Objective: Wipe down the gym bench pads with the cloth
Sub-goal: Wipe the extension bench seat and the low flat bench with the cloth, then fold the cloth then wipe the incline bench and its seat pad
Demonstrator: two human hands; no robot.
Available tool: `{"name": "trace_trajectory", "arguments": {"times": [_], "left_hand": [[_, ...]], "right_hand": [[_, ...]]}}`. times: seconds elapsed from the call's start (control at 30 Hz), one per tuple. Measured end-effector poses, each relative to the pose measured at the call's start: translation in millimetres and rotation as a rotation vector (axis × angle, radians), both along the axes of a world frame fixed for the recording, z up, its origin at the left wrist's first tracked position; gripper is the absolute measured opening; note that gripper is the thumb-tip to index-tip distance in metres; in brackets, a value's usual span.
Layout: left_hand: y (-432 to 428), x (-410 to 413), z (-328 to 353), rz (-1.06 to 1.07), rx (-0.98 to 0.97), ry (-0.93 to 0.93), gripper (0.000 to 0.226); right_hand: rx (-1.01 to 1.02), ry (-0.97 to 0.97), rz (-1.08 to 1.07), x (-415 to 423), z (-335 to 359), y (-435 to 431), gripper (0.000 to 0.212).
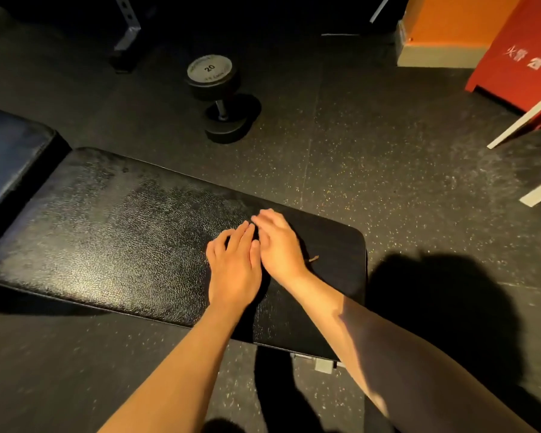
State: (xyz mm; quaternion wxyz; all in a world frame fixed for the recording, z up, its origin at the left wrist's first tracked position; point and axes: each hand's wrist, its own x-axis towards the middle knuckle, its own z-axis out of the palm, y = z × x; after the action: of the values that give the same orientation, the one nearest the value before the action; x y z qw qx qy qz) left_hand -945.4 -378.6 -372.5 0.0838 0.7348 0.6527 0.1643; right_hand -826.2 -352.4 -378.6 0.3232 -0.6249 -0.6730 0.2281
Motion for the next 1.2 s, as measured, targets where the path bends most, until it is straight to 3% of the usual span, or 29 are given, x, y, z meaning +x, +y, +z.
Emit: {"name": "trace_trajectory", "arguments": {"times": [0.07, 0.17, 0.23, 0.37, 0.47, 0.53, 0.6, 0.8, 0.93, 1.07, 1.2], "left_hand": [[0.2, -0.8, 1.0, -0.006, -0.009, -0.029, 0.05], [0.1, -2.4, 1.5, -0.007, -0.017, -0.085, 0.053], [0.5, -3.6, 1.4, -0.02, -0.024, -0.111, 0.056], [0.8, -14.8, 11.9, 0.0, -0.037, -0.246, 0.059], [-12.7, -51.9, 21.0, 0.085, 0.064, -0.124, 0.051], [-19.6, -78.9, 24.6, 0.132, 0.108, 0.003, 0.047], [-17.8, -92.3, 27.6, 0.185, 0.095, -0.015, 0.05], [-19.7, -105.3, 42.4, 0.249, 0.027, -0.372, 0.045], [-32.0, -138.0, 78.6, 0.289, -0.062, -0.532, 0.037], [-45.9, -188.8, 143.0, 0.372, -0.317, -0.511, 0.035], [-65.4, -237.3, 256.3, 0.526, -0.436, -0.659, 0.033]], "right_hand": [[0.03, 0.013, 0.035, 7.0, -1.5, 2.9, 0.029], [-0.045, -0.04, -0.303, 31.2, 12.3, -1.3, 0.021], [-0.149, 0.112, -0.415, 26.2, 12.7, -1.5, 0.015], [-0.126, 0.198, -0.068, -30.5, 20.7, 0.8, 0.038], [-0.072, 0.106, 0.158, -44.2, 27.1, 10.4, 0.041], [-0.136, 0.154, 0.061, -46.8, 24.6, 19.8, 0.04], [-0.159, 0.223, -0.065, -58.0, 27.4, 25.2, 0.039], [-0.187, 0.278, 0.126, -135.4, 47.1, 10.1, 0.037], [-0.339, 0.319, 0.13, -159.1, 80.7, 6.7, 0.035], [-0.5, 0.369, 0.074, -199.7, 155.8, -13.0, 0.034], [-0.594, 0.427, 0.085, -263.7, 266.1, -43.4, 0.033]]}}
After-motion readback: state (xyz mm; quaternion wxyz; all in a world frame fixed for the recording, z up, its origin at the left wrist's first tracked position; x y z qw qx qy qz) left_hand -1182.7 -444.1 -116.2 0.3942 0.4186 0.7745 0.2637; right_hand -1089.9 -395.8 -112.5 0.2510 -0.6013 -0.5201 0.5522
